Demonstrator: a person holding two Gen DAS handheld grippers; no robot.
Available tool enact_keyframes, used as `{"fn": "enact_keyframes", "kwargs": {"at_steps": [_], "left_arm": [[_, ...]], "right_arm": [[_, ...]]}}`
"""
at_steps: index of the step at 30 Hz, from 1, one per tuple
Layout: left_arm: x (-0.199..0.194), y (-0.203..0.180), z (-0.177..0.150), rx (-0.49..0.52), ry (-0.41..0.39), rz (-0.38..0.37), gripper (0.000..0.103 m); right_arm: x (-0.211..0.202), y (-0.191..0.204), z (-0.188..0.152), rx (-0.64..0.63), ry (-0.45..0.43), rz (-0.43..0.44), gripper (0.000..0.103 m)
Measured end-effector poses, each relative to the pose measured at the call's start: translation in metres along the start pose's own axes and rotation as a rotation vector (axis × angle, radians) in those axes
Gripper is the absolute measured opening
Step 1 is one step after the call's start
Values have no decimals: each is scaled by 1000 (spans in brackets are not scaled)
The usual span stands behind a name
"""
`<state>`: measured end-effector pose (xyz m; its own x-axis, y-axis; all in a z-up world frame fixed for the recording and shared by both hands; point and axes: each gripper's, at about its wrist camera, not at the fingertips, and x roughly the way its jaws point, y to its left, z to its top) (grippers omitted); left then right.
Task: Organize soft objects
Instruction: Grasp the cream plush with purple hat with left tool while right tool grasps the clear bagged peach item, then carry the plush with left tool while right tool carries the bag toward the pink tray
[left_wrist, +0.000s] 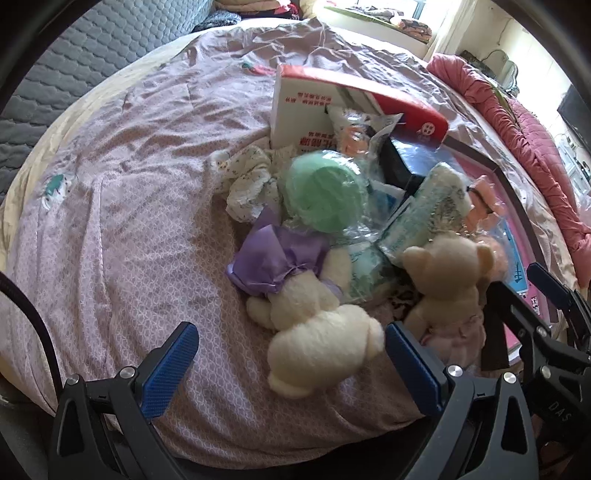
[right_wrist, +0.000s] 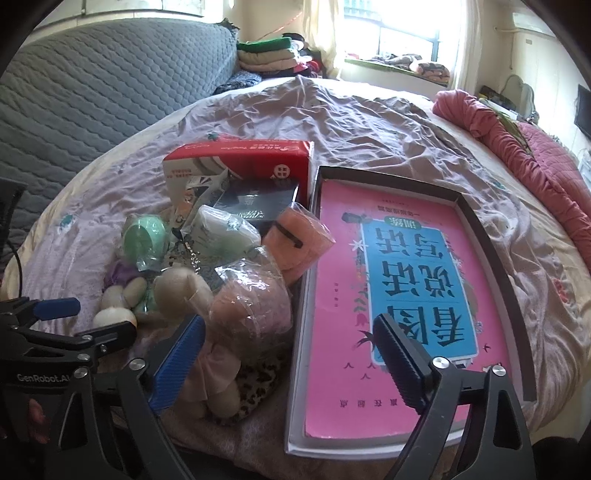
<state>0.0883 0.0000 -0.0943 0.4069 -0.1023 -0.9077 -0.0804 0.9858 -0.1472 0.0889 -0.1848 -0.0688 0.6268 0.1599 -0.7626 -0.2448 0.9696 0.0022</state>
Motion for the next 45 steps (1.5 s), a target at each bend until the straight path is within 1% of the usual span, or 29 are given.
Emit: {"fn": "enact_keyframes", "kwargs": {"at_steps": [4, 8, 10, 11, 12, 13, 15, 17, 19, 21, 23, 25, 28, 29, 30, 34, 40, 45], "left_arm": [[5, 10, 1, -36, 8, -23, 101], [8, 16, 1, -55, 6, -51, 101], [8, 17, 0, -56, 1, -57, 99], [8, 17, 0, -55, -3, -59, 97], [7, 17, 0, -53, -6, -61, 94], [7, 17, 1, -56, -11, -70, 92], [8, 18, 1, -63, -11, -93, 87], [11, 17, 2, -58, -2, -105, 86], [14, 17, 3, -48, 1, -113, 81], [14, 18, 3, -47, -2, -129, 73], [14, 17, 3, -36, -4, -135, 69], [15, 16, 2, -28, 3, -127, 64], [10, 16, 1, -22, -14, -131, 55], [6, 17, 2, -21, -26, -136, 51], [4, 16, 1, -17, -34, -138, 45], [-6, 11, -2, 20, -54, -138, 43], [-21, 13, -8, 25, -70, -141, 42], [-40, 9, -12, 47, -104, -123, 42]], "right_arm": [[8, 7, 3, -53, 9, 14, 76], [15, 13, 7, -81, 3, 29, 71], [17, 14, 9, -93, -1, 37, 65], [19, 15, 10, -96, 2, 40, 64], [21, 16, 11, -94, 7, 47, 59], [23, 16, 12, -91, 11, 64, 52], [27, 19, 12, -94, 16, 78, 50], [26, 20, 12, -84, 6, 91, 49], [23, 19, 11, -72, -7, 101, 48], [20, 18, 12, -57, -23, 117, 48], [15, 15, 11, -29, -41, 140, 48], [10, 16, 11, -24, -51, 139, 47], [3, 17, 12, -13, -73, 149, 47], [1, 17, 12, -9, -75, 147, 47], [0, 17, 12, -6, -77, 148, 47], [-6, 14, 12, 11, -87, 155, 47], [-16, 7, 13, 54, -107, 169, 47], [-28, 5, 16, 84, -125, 186, 47]]}}
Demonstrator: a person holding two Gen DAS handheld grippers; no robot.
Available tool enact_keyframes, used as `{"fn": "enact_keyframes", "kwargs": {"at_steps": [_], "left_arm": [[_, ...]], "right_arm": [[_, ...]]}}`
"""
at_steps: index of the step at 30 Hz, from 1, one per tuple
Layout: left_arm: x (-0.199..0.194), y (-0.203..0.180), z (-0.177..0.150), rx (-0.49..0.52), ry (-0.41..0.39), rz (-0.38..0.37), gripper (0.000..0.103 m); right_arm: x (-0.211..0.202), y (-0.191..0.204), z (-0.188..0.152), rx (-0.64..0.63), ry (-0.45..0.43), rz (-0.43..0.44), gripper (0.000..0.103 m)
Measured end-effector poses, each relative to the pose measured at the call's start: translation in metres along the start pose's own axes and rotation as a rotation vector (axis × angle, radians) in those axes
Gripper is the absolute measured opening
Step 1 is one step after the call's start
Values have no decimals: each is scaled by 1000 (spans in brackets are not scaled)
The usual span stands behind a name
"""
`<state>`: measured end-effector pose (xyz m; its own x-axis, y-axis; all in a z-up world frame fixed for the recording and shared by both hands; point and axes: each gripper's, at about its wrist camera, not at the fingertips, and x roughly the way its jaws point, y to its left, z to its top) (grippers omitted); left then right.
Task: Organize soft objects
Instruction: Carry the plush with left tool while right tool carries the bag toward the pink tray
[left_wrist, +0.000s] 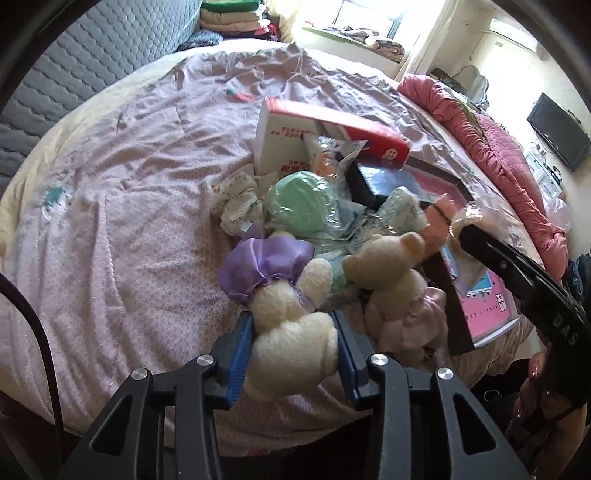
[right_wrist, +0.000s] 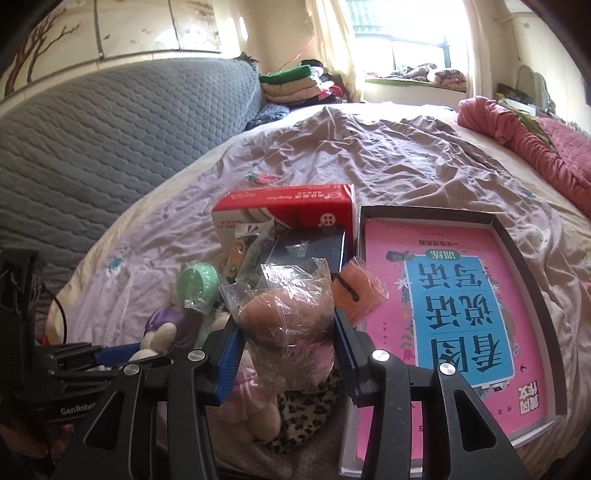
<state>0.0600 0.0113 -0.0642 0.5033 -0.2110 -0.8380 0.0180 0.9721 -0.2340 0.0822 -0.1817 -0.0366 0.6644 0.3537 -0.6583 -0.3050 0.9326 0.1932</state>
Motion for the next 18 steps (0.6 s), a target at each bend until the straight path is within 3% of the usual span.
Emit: {"fn": "enact_keyframes", "kwargs": {"at_steps": [18], "left_arm": [[-50, -40, -1, 132, -140, 47, 42]], "right_arm": [[-48, -1, 10, 41, -78, 18, 47]]}}
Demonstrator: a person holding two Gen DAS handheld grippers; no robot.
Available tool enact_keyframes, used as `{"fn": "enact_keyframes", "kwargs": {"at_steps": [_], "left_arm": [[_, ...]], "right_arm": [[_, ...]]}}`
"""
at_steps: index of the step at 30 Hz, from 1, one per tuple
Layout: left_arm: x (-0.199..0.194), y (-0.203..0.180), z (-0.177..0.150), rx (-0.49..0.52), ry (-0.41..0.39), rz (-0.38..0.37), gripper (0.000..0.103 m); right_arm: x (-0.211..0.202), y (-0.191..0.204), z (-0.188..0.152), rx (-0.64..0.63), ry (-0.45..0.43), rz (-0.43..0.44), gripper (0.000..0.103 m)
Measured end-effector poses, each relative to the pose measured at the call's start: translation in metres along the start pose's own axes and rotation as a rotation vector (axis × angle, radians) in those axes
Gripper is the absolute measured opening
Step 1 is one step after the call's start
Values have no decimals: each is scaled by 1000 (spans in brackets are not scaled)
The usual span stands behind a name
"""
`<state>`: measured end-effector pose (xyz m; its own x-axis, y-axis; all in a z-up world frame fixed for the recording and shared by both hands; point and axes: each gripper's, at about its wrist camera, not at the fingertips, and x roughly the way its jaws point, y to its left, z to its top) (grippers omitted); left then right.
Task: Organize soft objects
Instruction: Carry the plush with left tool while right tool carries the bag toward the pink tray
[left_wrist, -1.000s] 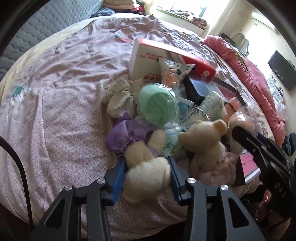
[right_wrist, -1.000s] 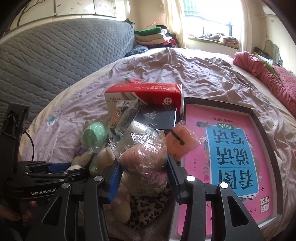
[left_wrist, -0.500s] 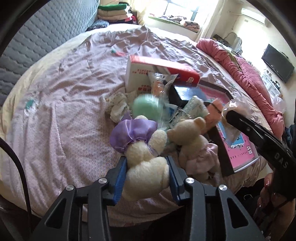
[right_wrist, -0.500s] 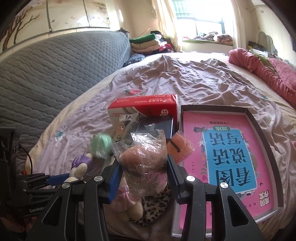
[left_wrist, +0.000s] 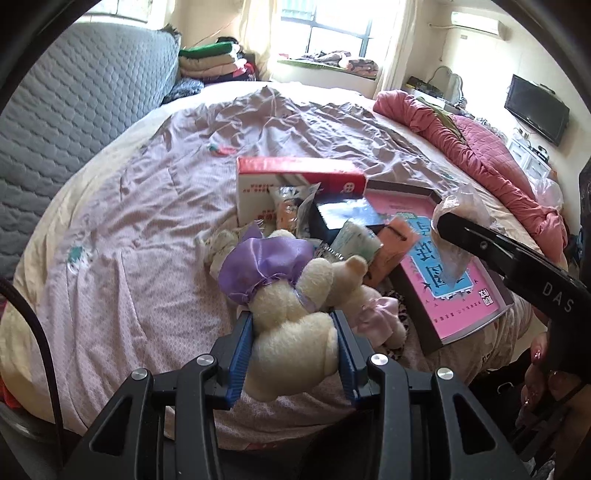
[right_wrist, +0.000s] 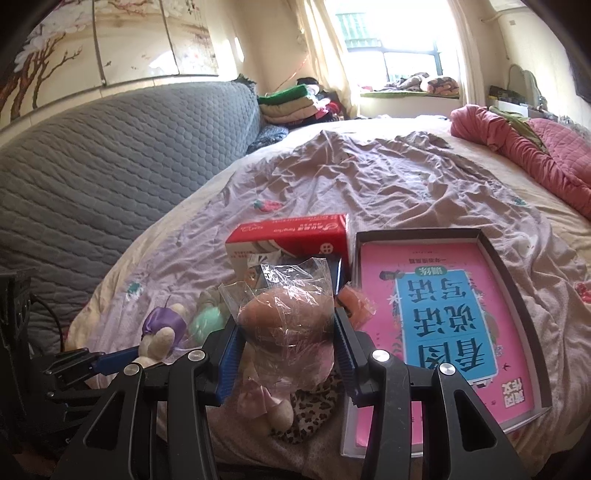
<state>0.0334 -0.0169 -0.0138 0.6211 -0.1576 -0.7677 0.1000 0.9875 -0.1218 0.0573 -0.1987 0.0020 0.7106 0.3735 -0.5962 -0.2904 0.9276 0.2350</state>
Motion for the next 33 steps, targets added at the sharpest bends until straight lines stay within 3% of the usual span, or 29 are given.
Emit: {"fn": "enact_keyframes", "kwargs": {"at_steps": [10, 21, 29, 33], "left_arm": [[-17, -37, 14, 78, -48, -20, 42], [-19, -94, 36, 151, -63, -32, 42], [4, -146, 49, 200, -33, -99, 42], [25, -168, 48, 223, 12, -111, 42]], "right_arm": [[-33, -16, 12, 28, -46, -58, 47], [-70, -60, 14, 115, -95, -131, 47], [-96, -114, 7, 173, -103, -252, 47], [-102, -139, 0, 219, -102, -270, 47]]}}
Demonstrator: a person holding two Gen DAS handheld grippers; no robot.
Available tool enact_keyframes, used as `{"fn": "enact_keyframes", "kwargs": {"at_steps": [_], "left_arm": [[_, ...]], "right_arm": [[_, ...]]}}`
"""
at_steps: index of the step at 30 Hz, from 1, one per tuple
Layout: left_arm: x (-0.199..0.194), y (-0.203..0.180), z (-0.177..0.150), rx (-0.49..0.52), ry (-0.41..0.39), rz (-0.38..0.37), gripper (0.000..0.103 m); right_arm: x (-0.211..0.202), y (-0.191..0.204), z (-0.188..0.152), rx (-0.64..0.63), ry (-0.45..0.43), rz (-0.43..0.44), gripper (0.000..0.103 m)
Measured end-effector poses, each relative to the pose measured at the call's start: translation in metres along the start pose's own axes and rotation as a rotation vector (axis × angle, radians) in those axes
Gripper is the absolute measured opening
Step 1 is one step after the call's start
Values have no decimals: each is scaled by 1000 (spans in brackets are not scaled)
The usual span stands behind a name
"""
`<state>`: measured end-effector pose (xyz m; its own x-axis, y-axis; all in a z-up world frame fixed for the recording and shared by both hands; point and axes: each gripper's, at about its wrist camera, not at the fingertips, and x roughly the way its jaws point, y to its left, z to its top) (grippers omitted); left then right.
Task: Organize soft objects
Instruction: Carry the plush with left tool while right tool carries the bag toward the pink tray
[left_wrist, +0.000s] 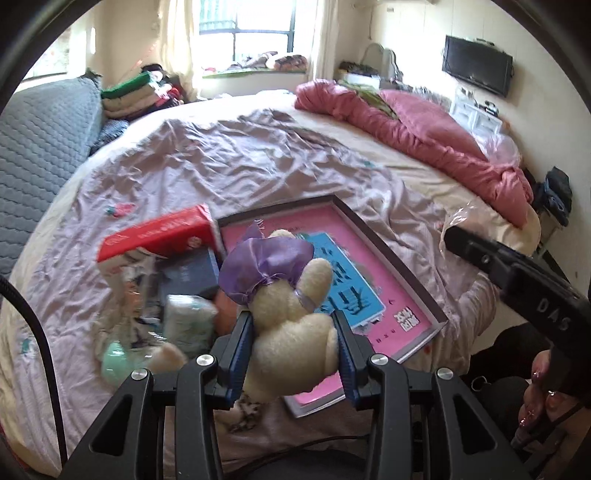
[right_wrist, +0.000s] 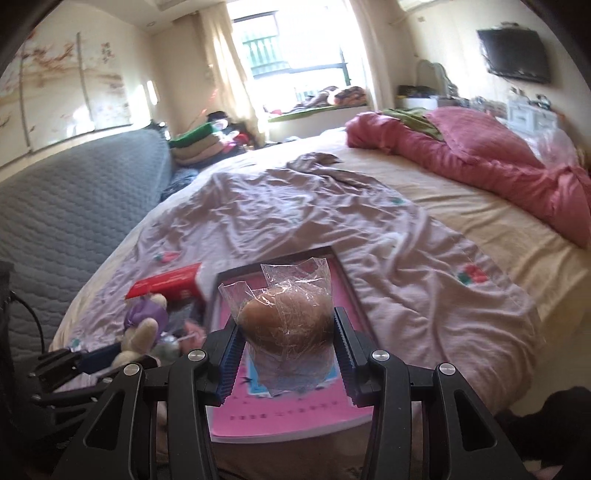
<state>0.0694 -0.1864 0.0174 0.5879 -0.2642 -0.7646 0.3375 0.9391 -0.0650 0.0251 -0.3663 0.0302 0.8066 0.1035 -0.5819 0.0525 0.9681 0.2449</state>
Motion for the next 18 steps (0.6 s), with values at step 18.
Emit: {"fn": "enact_keyframes", "kwargs": {"at_steps": [18], "left_arm": [[80, -29, -19, 66, 164, 37, 42]], "right_arm": [[87, -28, -41, -43, 223, -88, 47]]}}
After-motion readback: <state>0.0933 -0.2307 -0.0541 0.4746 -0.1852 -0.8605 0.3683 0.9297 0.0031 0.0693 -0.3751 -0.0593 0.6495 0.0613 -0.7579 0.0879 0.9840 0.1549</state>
